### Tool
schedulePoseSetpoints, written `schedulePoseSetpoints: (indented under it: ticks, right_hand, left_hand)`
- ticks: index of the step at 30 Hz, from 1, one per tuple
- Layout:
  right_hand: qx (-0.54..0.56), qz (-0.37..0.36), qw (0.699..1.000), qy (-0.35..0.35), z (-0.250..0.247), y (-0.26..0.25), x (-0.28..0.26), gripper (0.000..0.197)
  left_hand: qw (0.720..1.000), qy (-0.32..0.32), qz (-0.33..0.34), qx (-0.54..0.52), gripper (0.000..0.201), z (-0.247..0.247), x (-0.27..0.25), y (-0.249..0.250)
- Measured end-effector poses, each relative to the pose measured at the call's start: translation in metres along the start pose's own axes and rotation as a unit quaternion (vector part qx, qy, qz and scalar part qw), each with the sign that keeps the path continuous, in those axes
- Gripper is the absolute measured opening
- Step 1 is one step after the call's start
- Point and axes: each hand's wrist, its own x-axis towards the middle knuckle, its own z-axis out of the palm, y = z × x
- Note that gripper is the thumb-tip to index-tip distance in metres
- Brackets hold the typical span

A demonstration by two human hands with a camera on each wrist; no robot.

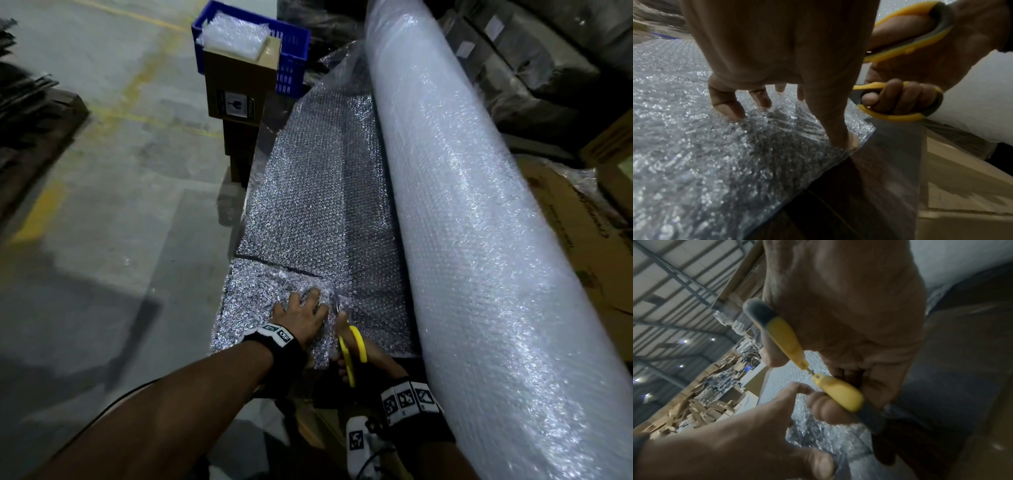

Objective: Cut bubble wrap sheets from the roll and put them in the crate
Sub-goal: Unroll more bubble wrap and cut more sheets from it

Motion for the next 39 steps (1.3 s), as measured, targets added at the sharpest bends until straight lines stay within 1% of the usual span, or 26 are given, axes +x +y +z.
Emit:
schedulePoseSetpoints:
  ticks: [2,4,7,10,13,16,18,20,22,23,26,29,32,34,37,39]
  right_hand:
    - [0.015,0.007,1.000,-0.012,-0.001,-0.003,0.000,0.071]
    - [0.000,0.006,1.000,-0.010,-0.003,-0.004,0.000,0.069]
    - [-0.032,-0.034,0.998,0.029,-0.008,0.000,0.004,0.061]
    - [-0.062,-0.045,0.996,0.049,-0.011,-0.001,0.006,0.065]
    - [-0.056,-0.033,0.997,0.036,-0.012,-0.007,0.007,0.073]
    - [-0.058,-0.020,0.998,0.021,-0.012,-0.011,0.008,0.074]
    - [-0.080,-0.031,0.996,0.030,-0.014,-0.011,0.010,0.075]
    - [-0.097,-0.045,0.993,0.043,-0.016,-0.010,0.012,0.073]
    - [-0.096,-0.052,0.993,0.039,-0.019,-0.010,0.011,0.067]
    - [-0.094,-0.048,0.994,0.035,-0.021,-0.011,0.011,0.066]
    - [-0.093,-0.018,0.995,0.030,-0.023,-0.013,0.012,0.073]
    - [-0.095,-0.030,0.995,0.028,-0.025,-0.017,0.013,0.065]
    - [-0.081,-0.049,0.995,0.036,-0.031,-0.021,0.013,0.056]
    - [-0.080,-0.050,0.995,0.035,-0.034,-0.021,0.015,0.056]
    - [-0.103,-0.049,0.993,0.033,-0.033,-0.022,0.019,0.056]
    - [-0.107,-0.052,0.993,0.015,-0.034,-0.021,0.022,0.057]
  left_hand:
    - [1.000,-0.001,-0.001,-0.005,0.111,0.000,0.000,0.000]
    - [1.000,-0.003,-0.001,-0.004,0.113,-0.001,0.001,0.000]
    - [1.000,0.001,0.001,0.000,0.113,-0.001,0.002,0.000]
    - [1.000,0.013,0.001,0.007,0.107,-0.001,-0.002,0.001]
    - [1.000,0.013,-0.002,0.003,0.103,-0.001,-0.002,0.002]
    - [1.000,0.010,-0.007,0.000,0.102,-0.001,0.001,0.002]
    - [1.000,0.010,-0.007,0.007,0.100,0.000,0.002,0.002]
    - [1.000,0.010,-0.007,0.010,0.100,0.001,0.003,0.002]
    - [1.000,0.011,-0.008,0.011,0.099,0.001,0.004,0.003]
    - [1.000,0.010,-0.009,0.010,0.099,0.001,0.004,0.003]
    - [1.000,0.007,-0.007,0.011,0.104,0.001,0.005,0.003]
    - [1.000,0.012,-0.005,0.013,0.105,0.002,0.004,0.002]
    - [1.000,0.014,-0.008,0.010,0.100,0.001,0.004,0.003]
    - [1.000,0.013,-0.008,0.008,0.095,-0.001,0.004,0.004]
    - [1.000,0.010,-0.003,0.007,0.097,-0.001,0.002,0.004]
    - [1.000,0.019,-0.002,-0.002,0.091,-0.001,0.000,0.004]
